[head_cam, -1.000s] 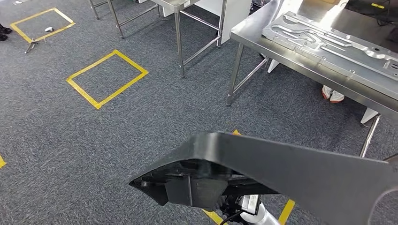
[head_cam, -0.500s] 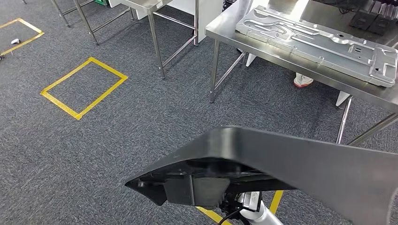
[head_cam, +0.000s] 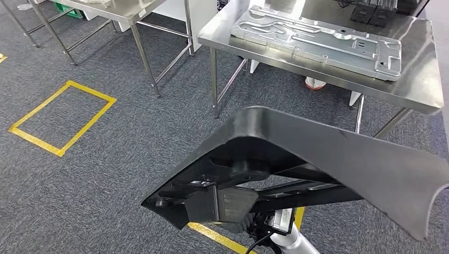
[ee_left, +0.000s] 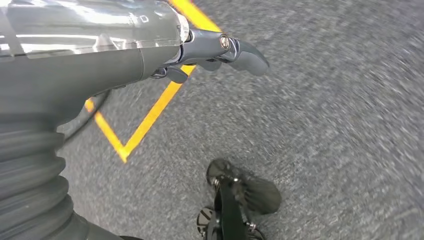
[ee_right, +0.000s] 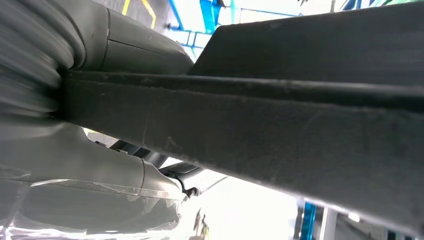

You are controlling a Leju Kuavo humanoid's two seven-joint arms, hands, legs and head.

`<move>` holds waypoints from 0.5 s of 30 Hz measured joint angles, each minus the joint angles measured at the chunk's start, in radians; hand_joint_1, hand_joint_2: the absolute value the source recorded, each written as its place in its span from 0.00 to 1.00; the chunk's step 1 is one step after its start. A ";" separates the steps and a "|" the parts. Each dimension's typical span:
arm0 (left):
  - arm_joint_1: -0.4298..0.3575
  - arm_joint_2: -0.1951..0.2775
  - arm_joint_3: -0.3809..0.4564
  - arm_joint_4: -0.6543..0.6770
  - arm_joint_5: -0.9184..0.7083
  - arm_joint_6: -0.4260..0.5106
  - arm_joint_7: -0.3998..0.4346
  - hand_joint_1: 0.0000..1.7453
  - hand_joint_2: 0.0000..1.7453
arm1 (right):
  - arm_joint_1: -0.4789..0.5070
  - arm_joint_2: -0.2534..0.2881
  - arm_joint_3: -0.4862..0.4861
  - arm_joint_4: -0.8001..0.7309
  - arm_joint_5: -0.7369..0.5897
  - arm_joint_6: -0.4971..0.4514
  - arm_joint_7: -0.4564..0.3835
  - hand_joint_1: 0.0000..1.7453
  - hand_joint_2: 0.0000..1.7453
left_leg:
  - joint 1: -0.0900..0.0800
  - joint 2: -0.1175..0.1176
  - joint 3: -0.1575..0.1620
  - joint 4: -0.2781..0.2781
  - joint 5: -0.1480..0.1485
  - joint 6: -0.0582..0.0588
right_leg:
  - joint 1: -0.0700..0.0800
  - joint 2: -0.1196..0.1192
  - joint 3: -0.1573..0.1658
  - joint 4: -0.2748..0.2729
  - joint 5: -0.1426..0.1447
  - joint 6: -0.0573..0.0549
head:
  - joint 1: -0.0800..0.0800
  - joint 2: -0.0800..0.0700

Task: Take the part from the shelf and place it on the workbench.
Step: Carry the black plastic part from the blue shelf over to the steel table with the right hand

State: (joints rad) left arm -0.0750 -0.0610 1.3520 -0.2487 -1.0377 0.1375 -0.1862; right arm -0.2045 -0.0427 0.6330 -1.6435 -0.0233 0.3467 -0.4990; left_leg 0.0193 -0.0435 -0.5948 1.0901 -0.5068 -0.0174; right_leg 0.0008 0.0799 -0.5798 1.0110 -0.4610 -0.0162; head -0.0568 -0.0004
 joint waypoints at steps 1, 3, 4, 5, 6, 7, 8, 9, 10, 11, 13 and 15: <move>-0.001 0.000 0.000 0.000 0.001 -0.001 -0.001 0.00 1.00 | 0.000 0.000 0.000 0.000 0.000 0.000 0.000 1.00 1.00 | 0.001 -0.015 0.029 -0.067 0.028 0.005 | -0.001 0.016 -0.004 0.004 -0.001 0.008 | 0.000 0.000; -0.003 0.000 0.000 0.000 0.001 -0.002 -0.002 0.00 1.00 | 0.000 0.000 0.000 0.000 0.000 0.000 0.001 1.00 1.00 | 0.000 -0.001 0.030 -0.072 0.031 0.016 | -0.004 0.027 -0.009 0.003 0.001 0.020 | 0.000 0.000; -0.005 -0.001 0.000 0.000 0.000 -0.003 -0.003 0.00 1.00 | 0.000 0.000 0.000 0.000 0.000 0.000 0.001 1.00 1.00 | 0.000 0.008 0.032 -0.076 0.033 0.024 | -0.004 0.014 -0.013 0.012 -0.006 0.025 | 0.000 0.000; -0.007 -0.001 0.000 0.000 0.001 -0.003 -0.006 0.00 1.00 | -0.001 0.000 0.000 0.000 0.000 0.000 0.001 1.00 1.00 | 0.000 0.017 0.034 -0.081 0.036 0.031 | -0.003 -0.007 -0.025 0.037 -0.023 0.030 | 0.000 0.000; -0.007 -0.001 0.000 0.000 0.001 -0.004 -0.009 0.00 1.00 | -0.001 0.000 -0.001 0.000 0.000 -0.001 0.000 1.00 1.00 | 0.000 0.027 0.035 -0.084 0.037 0.037 | -0.004 -0.033 -0.047 0.083 -0.049 0.035 | 0.000 0.000; -0.006 -0.001 0.000 0.000 0.001 -0.003 -0.012 0.00 1.00 | 0.000 0.000 -0.001 0.000 0.000 -0.001 -0.002 1.00 1.00 | -0.002 0.038 0.036 -0.085 0.037 0.040 | -0.004 -0.057 -0.079 0.148 -0.083 0.039 | 0.000 0.000; -0.004 -0.001 0.000 0.000 0.001 -0.003 -0.015 0.00 1.00 | 0.002 0.000 -0.001 0.000 0.001 -0.002 -0.004 1.00 1.00 | -0.004 0.049 0.036 -0.085 0.036 0.043 | -0.006 -0.067 -0.115 0.218 -0.112 0.042 | 0.000 0.000; -0.003 -0.001 0.000 0.000 0.001 -0.003 -0.017 0.00 1.00 | 0.005 -0.001 -0.001 0.001 0.001 -0.002 -0.005 1.00 1.00 | -0.005 0.060 0.036 -0.085 0.034 0.044 | -0.008 -0.072 -0.143 0.272 -0.128 0.045 | 0.000 0.000; -0.002 -0.001 0.000 0.000 0.001 -0.003 -0.018 0.00 1.00 | 0.008 -0.001 -0.001 0.002 0.001 -0.002 -0.006 1.00 1.00 | -0.006 0.072 0.037 -0.085 0.033 0.044 | -0.008 -0.074 -0.155 0.293 -0.125 0.045 | 0.000 0.000; -0.003 -0.001 0.000 0.000 0.001 -0.003 -0.019 0.00 1.00 | 0.010 -0.001 -0.001 0.002 0.002 -0.003 -0.007 1.00 1.00 | -0.007 0.082 0.038 -0.085 0.032 0.043 | -0.008 -0.077 -0.146 0.272 -0.104 0.045 | 0.000 0.000; -0.004 -0.001 0.000 0.000 0.001 -0.003 -0.021 0.00 1.00 | 0.011 -0.001 -0.001 0.002 0.002 -0.003 -0.007 1.00 1.00 | -0.008 0.100 0.045 -0.085 0.027 0.040 | -0.004 -0.103 -0.076 0.137 -0.036 0.036 | 0.000 0.000; -0.004 -0.002 0.000 0.000 0.000 -0.002 -0.022 0.00 1.00 | 0.009 -0.001 -0.001 0.002 0.002 -0.002 -0.007 1.00 1.00 | -0.012 0.115 0.051 -0.084 0.021 0.032 | 0.007 -0.136 -0.017 0.023 0.001 0.023 | 0.000 0.000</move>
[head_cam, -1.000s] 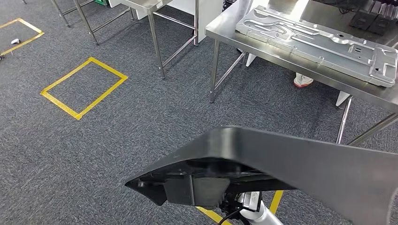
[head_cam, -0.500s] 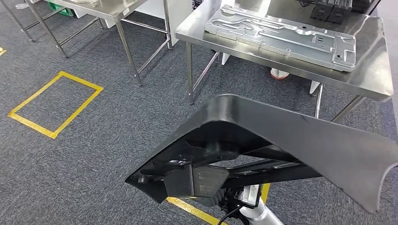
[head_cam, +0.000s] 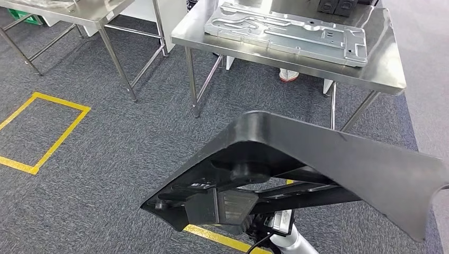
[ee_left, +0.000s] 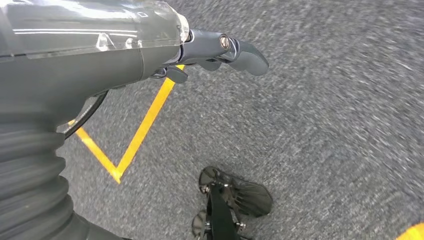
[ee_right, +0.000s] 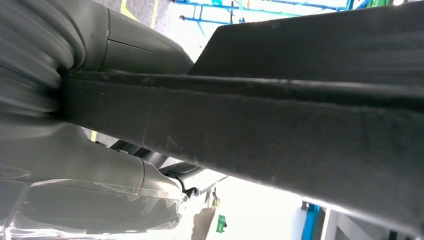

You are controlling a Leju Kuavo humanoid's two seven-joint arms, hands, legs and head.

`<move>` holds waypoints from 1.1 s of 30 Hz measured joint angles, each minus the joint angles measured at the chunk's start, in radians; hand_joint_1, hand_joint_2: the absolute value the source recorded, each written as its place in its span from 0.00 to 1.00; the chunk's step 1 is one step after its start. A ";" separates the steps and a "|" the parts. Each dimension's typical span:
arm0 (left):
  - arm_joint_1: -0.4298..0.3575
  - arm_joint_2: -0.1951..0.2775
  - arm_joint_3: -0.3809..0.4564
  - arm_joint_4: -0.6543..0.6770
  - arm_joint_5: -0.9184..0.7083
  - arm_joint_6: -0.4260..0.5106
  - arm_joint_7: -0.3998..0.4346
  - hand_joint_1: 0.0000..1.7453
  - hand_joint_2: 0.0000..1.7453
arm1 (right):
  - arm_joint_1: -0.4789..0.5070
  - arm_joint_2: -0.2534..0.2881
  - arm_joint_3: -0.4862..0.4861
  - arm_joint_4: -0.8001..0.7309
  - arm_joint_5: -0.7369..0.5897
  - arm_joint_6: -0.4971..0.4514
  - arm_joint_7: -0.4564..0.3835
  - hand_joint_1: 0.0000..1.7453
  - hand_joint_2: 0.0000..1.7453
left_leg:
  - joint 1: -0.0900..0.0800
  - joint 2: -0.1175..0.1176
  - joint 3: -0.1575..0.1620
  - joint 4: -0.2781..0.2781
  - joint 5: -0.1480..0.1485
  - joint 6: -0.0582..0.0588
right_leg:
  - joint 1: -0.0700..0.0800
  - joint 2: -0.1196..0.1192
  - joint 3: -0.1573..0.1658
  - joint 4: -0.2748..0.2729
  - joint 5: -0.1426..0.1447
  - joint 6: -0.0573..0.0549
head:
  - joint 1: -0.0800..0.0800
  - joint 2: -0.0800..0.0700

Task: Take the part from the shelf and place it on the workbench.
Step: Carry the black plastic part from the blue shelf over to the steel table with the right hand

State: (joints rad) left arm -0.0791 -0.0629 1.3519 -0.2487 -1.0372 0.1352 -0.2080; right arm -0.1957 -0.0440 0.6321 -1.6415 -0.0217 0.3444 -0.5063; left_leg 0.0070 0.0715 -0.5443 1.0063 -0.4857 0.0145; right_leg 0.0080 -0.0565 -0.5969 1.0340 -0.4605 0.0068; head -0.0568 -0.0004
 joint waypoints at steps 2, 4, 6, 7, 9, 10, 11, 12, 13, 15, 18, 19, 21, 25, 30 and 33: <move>0.000 0.000 0.000 0.000 0.000 0.001 -0.001 0.00 1.00 | 0.000 0.000 0.000 0.000 0.000 0.003 -0.001 1.00 1.00 | -0.003 0.017 0.003 0.000 -0.004 -0.009 | 0.008 0.000 0.008 -0.025 0.001 -0.009 | 0.000 0.000; -0.003 0.000 0.000 0.000 0.001 0.002 0.000 0.00 1.00 | 0.001 0.000 -0.001 -0.001 0.000 0.005 -0.001 1.00 1.00 | -0.003 0.022 0.008 0.002 -0.011 -0.019 | 0.003 0.022 0.012 -0.033 0.006 -0.018 | 0.000 0.000; -0.005 0.001 0.000 0.000 0.003 0.001 0.002 0.00 1.00 | -0.001 0.002 -0.002 -0.002 0.000 0.005 -0.001 1.00 1.00 | 0.000 -0.014 -0.013 0.059 -0.049 -0.028 | -0.005 0.041 0.020 -0.044 0.012 -0.028 | 0.000 0.000; -0.004 0.002 0.000 0.000 0.003 0.001 0.002 0.00 1.00 | -0.002 0.003 -0.002 -0.002 0.000 0.006 -0.001 1.00 1.00 | 0.003 -0.038 -0.041 0.120 -0.080 -0.031 | -0.006 0.050 0.022 -0.046 0.013 -0.031 | 0.000 0.000; 0.001 0.001 0.000 0.000 0.004 0.000 0.004 0.00 1.00 | -0.003 0.004 -0.002 -0.002 0.000 0.006 -0.001 1.00 1.00 | 0.004 -0.059 -0.111 0.255 -0.133 -0.035 | -0.007 0.073 0.022 -0.044 0.012 -0.034 | 0.000 0.000; 0.002 0.002 0.000 0.000 0.004 0.000 0.005 0.00 1.00 | -0.002 0.004 -0.002 -0.002 0.000 0.006 -0.001 1.00 1.00 | 0.005 -0.061 -0.134 0.292 -0.136 -0.036 | -0.007 0.085 0.022 -0.042 0.012 -0.034 | 0.000 0.000; 0.003 0.002 0.000 0.000 0.004 0.000 0.006 0.00 1.00 | -0.001 0.004 -0.002 -0.001 0.000 0.006 -0.001 1.00 1.00 | 0.005 -0.062 -0.137 0.287 -0.117 -0.037 | -0.007 0.098 0.023 -0.040 0.011 -0.032 | 0.000 0.000; 0.003 0.002 0.000 0.000 0.005 0.000 0.006 0.00 1.00 | -0.001 0.004 -0.002 -0.001 0.000 0.006 -0.001 1.00 1.00 | 0.006 -0.066 -0.121 0.240 -0.080 -0.037 | -0.008 0.111 0.024 -0.037 0.009 -0.030 | 0.000 0.000; 0.003 0.002 0.000 0.000 0.005 0.000 0.006 0.00 1.00 | -0.002 0.004 -0.002 -0.001 0.000 0.006 -0.001 1.00 1.00 | 0.008 -0.077 -0.092 0.167 -0.037 -0.037 | -0.009 0.123 0.025 -0.033 0.006 -0.027 | 0.000 0.000; 0.001 0.002 0.000 0.000 0.004 0.000 0.006 0.00 1.00 | -0.002 0.004 -0.002 -0.001 0.000 0.006 -0.001 1.00 1.00 | 0.012 -0.114 -0.041 0.048 0.010 -0.032 | -0.010 0.143 0.021 -0.024 0.001 -0.017 | 0.000 0.000; 0.001 0.002 0.000 0.000 0.005 -0.001 0.007 0.00 1.00 | -0.002 0.004 -0.003 -0.002 0.000 0.006 -0.001 1.00 1.00 | 0.010 -0.121 -0.029 0.018 0.015 -0.012 | -0.011 0.165 0.009 -0.020 0.004 -0.002 | 0.000 0.000; 0.000 0.002 0.000 0.000 0.005 -0.001 0.007 0.00 1.00 | -0.002 0.004 -0.003 -0.002 0.000 0.006 -0.001 1.00 1.00 | 0.009 -0.113 -0.029 0.016 0.017 -0.005 | -0.012 0.162 0.007 -0.018 0.003 0.003 | 0.000 0.000; -0.001 0.002 0.000 0.000 0.005 -0.003 0.007 0.00 1.00 | -0.005 0.003 -0.004 -0.002 0.000 0.006 -0.001 1.00 1.00 | 0.010 -0.095 -0.028 0.010 0.021 0.008 | -0.011 0.124 -0.012 0.022 -0.026 0.013 | 0.000 0.000; 0.002 0.003 0.000 0.000 0.005 -0.011 0.006 0.00 1.00 | -0.010 0.001 -0.005 -0.001 -0.001 0.007 -0.001 1.00 1.00 | 0.006 -0.051 -0.030 0.008 0.020 0.018 | -0.015 0.065 -0.126 0.253 -0.129 0.025 | 0.000 0.000; -0.001 0.002 0.000 0.000 0.006 -0.020 -0.002 0.00 1.00 | -0.010 0.000 -0.005 -0.002 -0.004 0.004 0.000 1.00 1.00 | 0.001 -0.003 -0.020 0.008 0.013 0.012 | -0.002 0.005 -0.007 0.034 -0.018 0.002 | 0.000 0.000; -0.001 0.000 0.000 0.000 0.008 -0.026 -0.009 0.00 1.00 | -0.007 0.000 -0.005 -0.006 0.000 0.000 -0.001 1.00 1.00 | -0.002 0.022 -0.014 0.006 0.009 -0.002 | 0.013 -0.008 0.022 -0.029 -0.004 -0.014 | 0.000 0.000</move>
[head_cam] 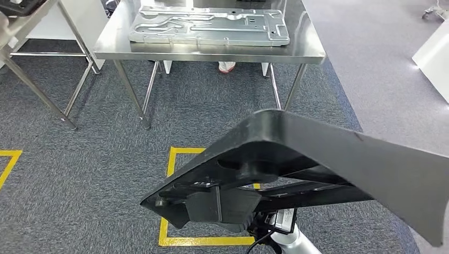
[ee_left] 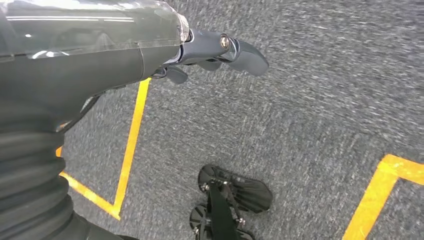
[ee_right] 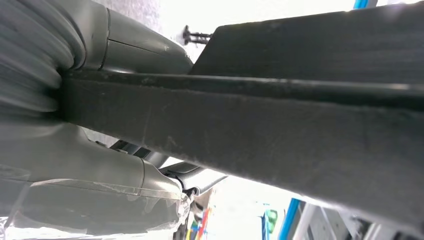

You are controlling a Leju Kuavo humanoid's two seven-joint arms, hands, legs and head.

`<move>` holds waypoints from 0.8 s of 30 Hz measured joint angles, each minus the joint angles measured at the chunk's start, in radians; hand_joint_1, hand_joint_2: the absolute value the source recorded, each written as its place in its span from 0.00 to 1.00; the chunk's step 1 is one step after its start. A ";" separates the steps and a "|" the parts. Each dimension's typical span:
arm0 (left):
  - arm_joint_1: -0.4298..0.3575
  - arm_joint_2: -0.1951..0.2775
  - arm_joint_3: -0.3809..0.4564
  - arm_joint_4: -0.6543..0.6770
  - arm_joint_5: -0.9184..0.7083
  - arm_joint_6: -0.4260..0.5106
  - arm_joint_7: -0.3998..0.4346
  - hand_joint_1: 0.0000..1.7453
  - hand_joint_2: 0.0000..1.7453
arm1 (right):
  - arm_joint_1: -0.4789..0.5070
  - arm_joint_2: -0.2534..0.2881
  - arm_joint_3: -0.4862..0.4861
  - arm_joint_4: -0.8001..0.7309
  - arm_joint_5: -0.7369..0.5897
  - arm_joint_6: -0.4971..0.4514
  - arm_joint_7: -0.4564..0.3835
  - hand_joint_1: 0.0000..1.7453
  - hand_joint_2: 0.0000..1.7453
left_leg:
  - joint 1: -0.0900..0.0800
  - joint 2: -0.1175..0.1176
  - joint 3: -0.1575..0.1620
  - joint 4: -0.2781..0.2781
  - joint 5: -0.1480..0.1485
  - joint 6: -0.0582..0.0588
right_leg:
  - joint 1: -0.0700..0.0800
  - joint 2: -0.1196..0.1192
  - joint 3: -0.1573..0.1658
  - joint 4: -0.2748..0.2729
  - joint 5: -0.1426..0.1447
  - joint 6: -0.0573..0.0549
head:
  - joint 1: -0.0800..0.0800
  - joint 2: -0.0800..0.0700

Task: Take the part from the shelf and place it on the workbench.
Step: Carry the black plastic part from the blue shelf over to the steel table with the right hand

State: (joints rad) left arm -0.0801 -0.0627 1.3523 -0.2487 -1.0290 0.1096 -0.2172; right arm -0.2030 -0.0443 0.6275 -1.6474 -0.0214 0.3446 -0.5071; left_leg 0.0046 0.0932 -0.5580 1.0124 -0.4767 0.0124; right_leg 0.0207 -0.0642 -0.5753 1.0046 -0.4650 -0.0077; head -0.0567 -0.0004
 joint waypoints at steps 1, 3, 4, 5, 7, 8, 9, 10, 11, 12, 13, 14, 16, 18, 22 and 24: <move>-0.001 0.000 0.000 0.000 0.001 -0.004 -0.002 0.00 1.00 | 0.003 0.000 0.000 -0.001 0.005 -0.002 -0.001 1.00 1.00 | 0.000 0.005 0.002 -0.001 -0.002 -0.005 | -0.004 0.011 0.002 -0.005 0.004 -0.003 | 0.000 0.000; -0.002 0.002 0.000 0.000 0.004 -0.015 -0.006 0.00 1.00 | 0.008 0.000 0.000 -0.005 0.022 -0.010 -0.006 1.00 1.00 | 0.001 -0.023 -0.006 0.028 -0.025 -0.015 | -0.013 0.028 0.008 -0.017 0.012 -0.010 | 0.000 0.000; -0.002 0.003 0.000 0.000 0.005 -0.022 -0.007 0.00 1.00 | 0.009 0.000 0.000 -0.007 0.030 -0.013 -0.009 1.00 1.00 | 0.003 -0.045 -0.025 0.071 -0.051 -0.020 | -0.018 0.034 0.012 -0.021 0.015 -0.014 | 0.000 0.000; -0.001 0.004 0.000 0.000 0.008 -0.028 -0.008 0.00 1.00 | 0.011 0.000 0.000 -0.008 0.038 -0.015 -0.012 1.00 1.00 | 0.005 -0.068 -0.053 0.133 -0.082 -0.023 | -0.017 0.041 0.013 -0.022 0.015 -0.016 | 0.000 0.000; 0.003 0.005 0.000 0.000 0.011 -0.036 -0.008 0.00 1.00 | 0.017 0.000 0.000 -0.008 0.050 -0.017 -0.016 1.00 1.00 | 0.007 -0.082 -0.116 0.257 -0.128 -0.028 | -0.016 0.055 0.013 -0.020 0.013 -0.020 | 0.000 0.000; 0.005 0.005 0.000 0.000 0.012 -0.038 -0.008 0.00 1.00 | 0.021 0.000 0.000 -0.008 0.054 -0.017 -0.018 1.00 1.00 | 0.007 -0.083 -0.130 0.280 -0.124 -0.030 | -0.016 0.062 0.013 -0.019 0.012 -0.019 | 0.000 0.000; 0.006 0.006 0.000 0.000 0.012 -0.039 -0.009 0.00 1.00 | 0.023 0.000 0.000 -0.008 0.056 -0.017 -0.020 1.00 1.00 | 0.008 -0.083 -0.126 0.261 -0.100 -0.031 | -0.017 0.068 0.014 -0.016 0.009 -0.018 | 0.000 0.000; 0.006 0.008 0.000 0.000 0.011 -0.041 -0.010 0.00 1.00 | 0.025 0.000 0.000 -0.008 0.057 -0.017 -0.022 1.00 1.00 | 0.009 -0.083 -0.103 0.205 -0.062 -0.031 | -0.018 0.074 0.015 -0.011 0.006 -0.016 | 0.000 0.000; 0.005 0.009 0.000 0.000 0.010 -0.043 -0.011 0.00 1.00 | 0.025 -0.001 0.000 -0.008 0.058 -0.017 -0.025 1.00 1.00 | 0.010 -0.084 -0.073 0.134 -0.027 -0.030 | -0.018 0.078 0.016 -0.007 0.001 -0.012 | 0.000 0.000; 0.004 0.010 0.000 0.000 0.010 -0.044 -0.013 0.00 1.00 | 0.026 -0.001 -0.001 -0.008 0.059 -0.018 -0.029 1.00 1.00 | 0.010 -0.085 -0.045 0.072 -0.003 -0.027 | -0.017 0.082 0.015 0.000 -0.003 -0.008 | 0.000 0.000; 0.003 0.010 0.000 0.000 0.009 -0.045 -0.015 0.00 1.00 | 0.026 -0.002 -0.001 -0.008 0.059 -0.018 -0.032 1.00 1.00 | 0.009 -0.087 -0.027 0.032 0.008 -0.022 | -0.016 0.084 0.014 0.005 -0.007 -0.003 | 0.000 0.000; 0.002 0.010 0.000 0.000 0.008 -0.046 -0.016 0.00 1.00 | 0.027 -0.003 -0.002 -0.008 0.059 -0.019 -0.034 1.00 1.00 | 0.008 -0.089 -0.020 0.016 0.007 -0.015 | -0.015 0.086 0.012 0.007 -0.009 0.001 | 0.000 0.000; 0.001 0.011 0.000 0.000 0.007 -0.047 -0.018 0.00 1.00 | 0.029 -0.005 -0.004 -0.008 0.060 -0.021 -0.037 1.00 1.00 | 0.006 -0.089 -0.021 0.013 0.008 -0.002 | -0.014 0.087 0.010 0.007 -0.010 0.011 | 0.000 0.000; 0.000 0.011 0.000 0.000 0.006 -0.048 -0.019 0.00 1.00 | 0.030 -0.007 -0.007 -0.008 0.060 -0.023 -0.041 1.00 1.00 | 0.008 -0.088 -0.017 0.006 0.011 0.010 | -0.017 0.082 0.001 0.030 -0.028 0.023 | 0.000 0.000; 0.000 0.012 0.000 0.000 0.005 -0.048 -0.020 0.00 1.00 | 0.031 -0.009 -0.011 -0.007 0.060 -0.025 -0.048 1.00 1.00 | 0.008 -0.086 -0.013 0.001 0.009 0.022 | -0.025 0.073 -0.118 0.257 -0.127 0.041 | 0.000 0.000; 0.000 0.014 0.000 0.000 0.005 -0.049 -0.020 0.00 1.00 | 0.032 -0.009 -0.011 -0.006 0.060 -0.023 -0.048 1.00 1.00 | 0.007 -0.086 -0.009 0.001 0.005 0.022 | -0.027 0.070 -0.143 0.284 -0.107 0.042 | 0.000 0.000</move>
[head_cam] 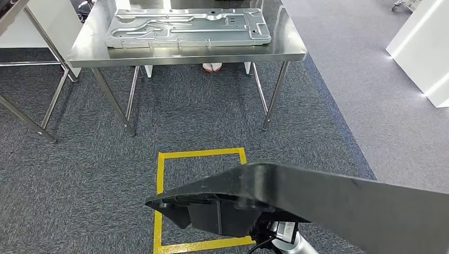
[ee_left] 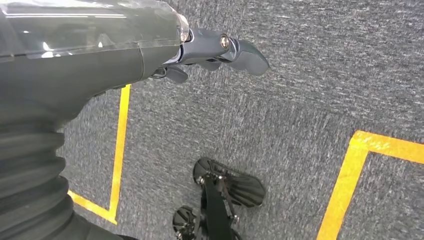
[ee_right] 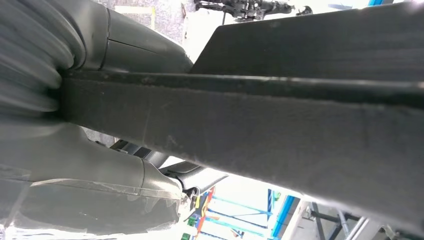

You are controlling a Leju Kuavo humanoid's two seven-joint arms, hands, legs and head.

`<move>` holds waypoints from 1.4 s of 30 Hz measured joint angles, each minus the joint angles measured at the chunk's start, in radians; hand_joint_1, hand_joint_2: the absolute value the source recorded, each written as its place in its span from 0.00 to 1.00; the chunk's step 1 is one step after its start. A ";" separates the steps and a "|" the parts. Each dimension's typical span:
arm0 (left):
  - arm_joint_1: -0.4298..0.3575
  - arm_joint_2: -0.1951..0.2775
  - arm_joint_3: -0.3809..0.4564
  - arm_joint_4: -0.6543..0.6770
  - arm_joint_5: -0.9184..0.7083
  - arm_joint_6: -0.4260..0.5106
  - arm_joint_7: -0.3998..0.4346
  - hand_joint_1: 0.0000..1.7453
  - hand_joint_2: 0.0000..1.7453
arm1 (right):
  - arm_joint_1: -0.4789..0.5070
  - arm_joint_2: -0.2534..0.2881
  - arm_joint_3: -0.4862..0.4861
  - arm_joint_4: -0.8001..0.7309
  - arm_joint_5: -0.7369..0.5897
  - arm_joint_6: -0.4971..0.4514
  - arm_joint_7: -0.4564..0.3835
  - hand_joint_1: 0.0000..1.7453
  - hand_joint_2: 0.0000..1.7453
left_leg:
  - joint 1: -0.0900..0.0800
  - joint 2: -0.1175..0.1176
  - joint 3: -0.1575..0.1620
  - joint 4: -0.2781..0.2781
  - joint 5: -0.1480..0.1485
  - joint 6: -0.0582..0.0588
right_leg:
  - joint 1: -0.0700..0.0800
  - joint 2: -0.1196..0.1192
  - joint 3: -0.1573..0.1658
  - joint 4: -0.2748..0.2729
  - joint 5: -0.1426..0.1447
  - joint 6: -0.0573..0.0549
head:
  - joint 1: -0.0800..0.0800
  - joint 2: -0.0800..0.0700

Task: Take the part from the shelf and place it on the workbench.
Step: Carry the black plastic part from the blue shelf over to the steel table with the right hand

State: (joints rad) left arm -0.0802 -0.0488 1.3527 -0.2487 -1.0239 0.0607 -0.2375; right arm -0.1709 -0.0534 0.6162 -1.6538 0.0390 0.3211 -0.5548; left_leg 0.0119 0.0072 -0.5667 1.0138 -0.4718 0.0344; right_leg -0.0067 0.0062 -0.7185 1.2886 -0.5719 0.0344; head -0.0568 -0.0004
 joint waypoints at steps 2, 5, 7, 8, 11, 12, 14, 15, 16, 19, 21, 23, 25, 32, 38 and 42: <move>0.000 0.000 0.000 0.000 0.000 -0.003 -0.001 0.00 1.00 | -0.001 0.000 -0.001 0.000 0.001 0.000 0.000 1.00 1.00 | 0.000 -0.001 0.010 -0.001 -0.006 -0.003 | 0.001 -0.003 0.050 -0.117 0.079 -0.007 | 0.000 0.000; -0.001 0.000 0.000 0.000 0.000 -0.007 -0.002 0.00 1.00 | -0.004 0.000 -0.002 -0.001 0.002 0.000 0.000 1.00 1.00 | -0.003 -0.001 0.020 -0.001 -0.017 -0.017 | 0.011 -0.007 0.119 -0.267 0.128 -0.024 | 0.000 0.000; -0.003 0.001 0.000 0.000 0.000 -0.007 -0.002 0.00 1.00 | -0.004 0.000 -0.003 -0.001 0.002 0.000 0.000 1.00 1.00 | -0.003 0.002 0.024 -0.006 -0.021 -0.029 | 0.013 -0.004 0.123 -0.277 0.122 -0.032 | 0.000 0.000; -0.004 0.002 0.000 0.000 0.001 -0.007 -0.003 0.00 1.00 | -0.004 0.001 -0.004 -0.002 0.002 0.000 0.000 1.00 1.00 | -0.003 0.002 0.028 -0.005 -0.024 -0.034 | 0.011 -0.003 0.129 -0.284 0.122 -0.037 | 0.000 0.000; -0.006 0.005 0.000 0.000 0.005 -0.008 -0.003 0.00 1.00 | -0.005 0.003 -0.005 -0.003 0.002 0.003 -0.001 1.00 1.00 | -0.001 0.000 -0.017 0.098 -0.077 -0.045 | 0.005 -0.005 0.153 -0.302 0.120 -0.054 | 0.000 0.000; -0.005 0.005 0.000 0.000 0.007 -0.008 -0.003 0.00 1.00 | -0.006 0.003 -0.005 -0.003 0.002 0.004 -0.001 1.00 1.00 | 0.000 0.000 -0.055 0.168 -0.105 -0.048 | 0.006 -0.005 0.157 -0.303 0.115 -0.058 | 0.000 0.000; -0.002 0.005 0.000 0.000 0.008 -0.008 -0.003 0.00 1.00 | -0.005 0.003 -0.005 -0.001 0.002 0.007 -0.001 1.00 1.00 | 0.001 0.000 -0.123 0.275 -0.128 -0.052 | 0.008 -0.003 0.164 -0.301 0.106 -0.061 | 0.000 0.000; 0.000 0.006 0.000 0.000 0.009 -0.008 -0.003 0.00 1.00 | -0.005 0.003 -0.005 0.000 0.002 0.009 -0.001 1.00 1.00 | 0.001 0.000 -0.134 0.277 -0.111 -0.052 | 0.009 -0.001 0.170 -0.300 0.100 -0.061 | 0.000 0.000; 0.000 0.006 0.000 0.000 0.010 -0.009 -0.004 0.00 1.00 | -0.005 0.004 -0.005 0.000 0.002 0.009 -0.001 1.00 1.00 | 0.001 0.000 -0.124 0.239 -0.075 -0.052 | 0.009 0.000 0.177 -0.298 0.093 -0.059 | 0.000 0.000; 0.000 0.007 0.000 0.000 0.010 -0.009 -0.005 0.00 1.00 | -0.006 0.005 -0.006 0.000 0.003 0.009 -0.001 1.00 1.00 | -0.001 -0.001 -0.047 0.054 0.021 -0.041 | 0.012 0.002 0.198 -0.290 0.069 -0.048 | 0.000 0.000; -0.001 0.007 0.000 0.000 0.010 -0.010 -0.005 0.00 1.00 | -0.007 0.005 -0.006 0.000 0.004 0.008 0.000 1.00 1.00 | -0.004 -0.003 -0.031 0.017 0.016 -0.028 | 0.015 0.003 0.201 -0.287 0.062 -0.037 | 0.000 0.000; 0.000 0.008 0.000 0.000 0.010 -0.010 -0.005 0.00 1.00 | -0.008 0.005 -0.007 -0.001 0.005 0.007 0.002 1.00 1.00 | -0.003 -0.005 -0.023 0.008 0.011 -0.014 | 0.015 0.003 0.203 -0.282 0.059 -0.027 | 0.000 0.000; 0.000 0.007 0.000 0.000 0.010 -0.011 -0.005 0.00 1.00 | -0.009 0.005 -0.008 -0.002 0.007 0.006 0.003 1.00 1.00 | 0.000 -0.006 -0.006 -0.001 0.007 -0.003 | 0.012 0.002 0.185 -0.236 0.043 -0.017 | 0.000 0.000; 0.002 0.008 0.000 0.000 0.010 -0.014 -0.010 0.00 1.00 | -0.002 0.005 -0.012 -0.003 0.011 0.005 0.009 1.00 1.00 | -0.002 -0.008 0.052 -0.007 -0.038 -0.001 | 0.002 -0.001 0.017 -0.083 0.050 -0.008 | 0.000 0.000; -0.002 0.007 0.000 0.000 0.010 -0.016 -0.015 0.00 1.00 | 0.002 0.006 -0.019 -0.007 0.012 -0.002 0.013 1.00 1.00 | 0.002 -0.007 0.096 -0.003 -0.071 -0.033 | 0.019 -0.005 0.087 -0.275 0.150 -0.046 | 0.000 0.000; -0.007 0.006 0.000 0.000 0.011 -0.017 -0.016 0.00 1.00 | 0.001 0.011 -0.023 -0.014 0.033 -0.015 0.014 1.00 1.00 | 0.004 -0.007 0.012 0.173 -0.091 -0.046 | 0.014 -0.011 0.142 -0.290 0.123 -0.068 | 0.000 0.000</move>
State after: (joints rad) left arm -0.0872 -0.0429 1.3525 -0.2486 -1.0128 0.0440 -0.2533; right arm -0.1704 -0.0420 0.5929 -1.6680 0.0719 0.3061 -0.5408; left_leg 0.0161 0.0004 -0.5546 1.1867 -0.5629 -0.0117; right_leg 0.0073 -0.0047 -0.5762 0.9986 -0.4487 -0.0338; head -0.0570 -0.0004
